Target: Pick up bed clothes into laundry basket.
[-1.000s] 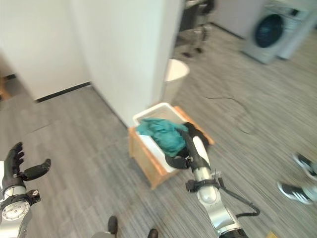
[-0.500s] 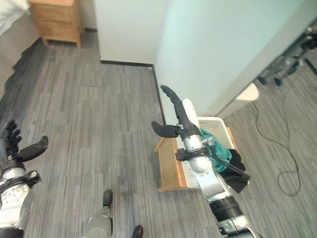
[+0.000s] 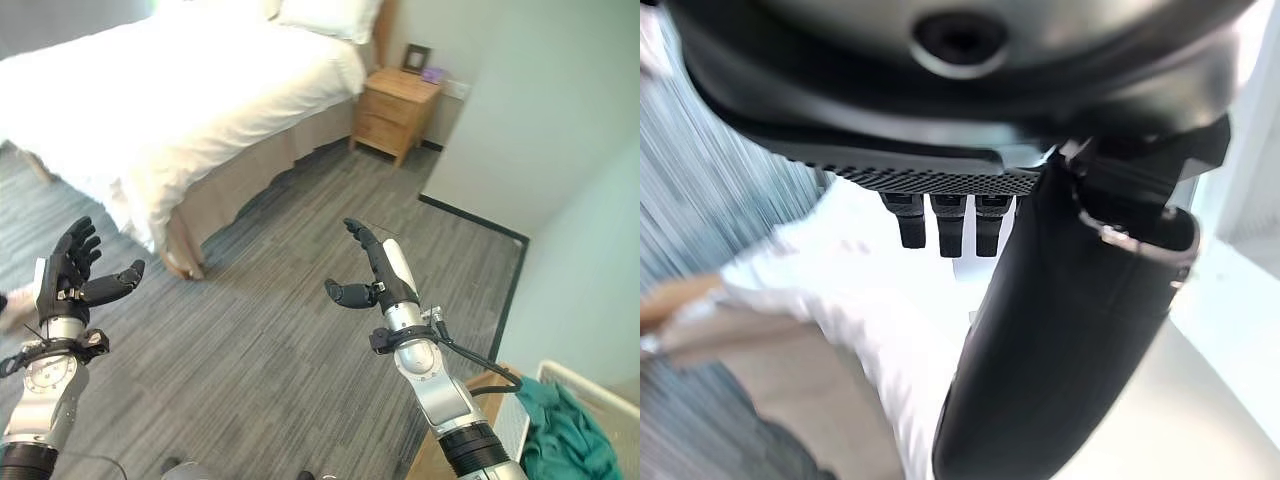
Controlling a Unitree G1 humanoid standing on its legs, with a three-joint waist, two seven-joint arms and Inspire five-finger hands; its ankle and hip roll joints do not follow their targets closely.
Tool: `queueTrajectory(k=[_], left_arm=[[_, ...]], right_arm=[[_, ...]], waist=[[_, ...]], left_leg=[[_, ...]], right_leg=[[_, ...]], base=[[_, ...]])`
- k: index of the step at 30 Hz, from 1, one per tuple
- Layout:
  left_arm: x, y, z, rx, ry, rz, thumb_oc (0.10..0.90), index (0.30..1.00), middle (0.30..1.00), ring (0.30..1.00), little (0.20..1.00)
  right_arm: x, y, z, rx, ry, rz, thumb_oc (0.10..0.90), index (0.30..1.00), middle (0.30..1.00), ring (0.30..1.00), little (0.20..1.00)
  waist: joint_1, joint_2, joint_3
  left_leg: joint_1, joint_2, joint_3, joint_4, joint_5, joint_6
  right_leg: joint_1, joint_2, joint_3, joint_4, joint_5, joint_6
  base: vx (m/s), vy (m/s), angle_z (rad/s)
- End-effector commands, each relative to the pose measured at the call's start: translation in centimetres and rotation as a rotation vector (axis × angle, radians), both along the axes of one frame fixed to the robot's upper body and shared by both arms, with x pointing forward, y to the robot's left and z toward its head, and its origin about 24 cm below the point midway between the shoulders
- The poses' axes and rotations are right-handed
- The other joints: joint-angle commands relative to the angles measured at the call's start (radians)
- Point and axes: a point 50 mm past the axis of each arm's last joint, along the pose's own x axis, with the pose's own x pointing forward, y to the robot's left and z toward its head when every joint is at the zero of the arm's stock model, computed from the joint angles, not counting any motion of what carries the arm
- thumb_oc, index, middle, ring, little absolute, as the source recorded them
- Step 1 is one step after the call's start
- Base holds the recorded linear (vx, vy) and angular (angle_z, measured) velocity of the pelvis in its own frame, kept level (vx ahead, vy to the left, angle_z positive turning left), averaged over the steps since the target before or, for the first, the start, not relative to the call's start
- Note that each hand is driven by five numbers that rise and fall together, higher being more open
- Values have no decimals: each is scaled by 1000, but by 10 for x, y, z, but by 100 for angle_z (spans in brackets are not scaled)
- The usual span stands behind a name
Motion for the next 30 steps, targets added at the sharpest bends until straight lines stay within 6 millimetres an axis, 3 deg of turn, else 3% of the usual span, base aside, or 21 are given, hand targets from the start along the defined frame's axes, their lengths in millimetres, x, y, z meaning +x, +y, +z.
queueTrajectory(k=[1, 2, 3, 6, 8, 11, 14, 17, 21, 25, 30], left_arm=[[13, 12, 58, 194, -177, -27, 800, 900, 900, 900, 900], [15, 11, 59, 197, -179, -31, 800, 900, 900, 900, 900], [15, 15, 65, 242, -188, -16, 800, 900, 900, 900, 900], [11, 20, 61, 236, -173, 2, 800, 900, 900, 900, 900], [12, 18, 63, 238, -188, -4, 800, 900, 900, 900, 900], [15, 15, 65, 250, -192, -8, 800, 900, 900, 900, 900], [16, 23, 61, 274, -154, 45, 800, 900, 900, 900, 900], [19, 36, 63, 208, -158, 97, 800, 900, 900, 900, 900], [22, 40, 60, 202, -131, 100, 800, 900, 900, 900, 900], [17, 44, 39, 202, -39, 111, 800, 900, 900, 900, 900], [23, 44, 46, 233, -41, 101, 800, 900, 900, 900, 900]], right_arm=[[14, 16, 30, 74, -180, 40, 800, 900, 900, 900, 900], [17, 17, 36, 90, -201, 36, 800, 900, 900, 900, 900], [21, 26, 41, 134, -227, 47, 800, 900, 900, 900, 900], [23, 39, 38, 158, -216, 70, 800, 900, 900, 900, 900], [25, 46, 42, 156, -229, 93, 800, 900, 900, 900, 900], [26, 52, 46, 150, -241, 116, 800, 900, 900, 900, 900], [27, 71, 42, 136, -224, 184, 800, 900, 900, 900, 900], [33, 75, 35, 152, -187, 183, 800, 900, 900, 900, 900], [36, 76, 34, 155, -177, 180, 800, 900, 900, 900, 900], [39, 73, 28, 134, -145, 164, 800, 900, 900, 900, 900], [43, 67, 26, 107, -130, 143, 800, 900, 900, 900, 900]], waist=[[-8, -73, -63], [-6, -98, -53], [13, -131, -23], [48, -155, -9], [53, -155, -9], [42, -165, -18], [55, -134, -12], [27, -148, -29], [5, -157, -37], [-2, -173, -62], [5, -188, -65]], left_leg=[[10, -81, 20, -143, 26, -34], [-7, -108, 13, -142, 16, -28], [-35, -145, 2, -124, -4, -5], [-48, -213, -52, -115, -45, 46], [-45, -252, -78, -132, -52, 66], [-44, -291, -82, -152, -49, 89], [-29, -323, -75, -167, -66, 105], [-26, -356, -36, -167, -72, 106], [-17, -360, -13, -167, -73, 101], [5, -343, 20, -167, -71, 95], [12, -329, 14, -167, -64, 89]], right_leg=[[-132, -259, 93, -102, 171, 308], [-163, -279, 116, -111, 223, 308], [-208, -290, 182, -122, 288, 308], [-226, -248, 423, -148, 278, 308], [-213, -237, 468, -127, 267, 308], [-218, -217, 473, -95, 274, 308], [-210, -130, 452, -108, 156, 308], [-201, -94, 397, -125, 158, 308], [-190, -84, 389, -148, 161, 308], [-162, -63, 399, -182, 157, 308], [-141, -60, 379, -187, 149, 308]], base=[[-354, 252, 120], [-369, 146, 133], [-316, 102, 95], [-98, 87, 61], [75, 155, 84], [47, 125, 112], [-3, 224, 68], [17, 131, 9], [35, 46, 38], [47, 26, -34], [24, -40, -36]])
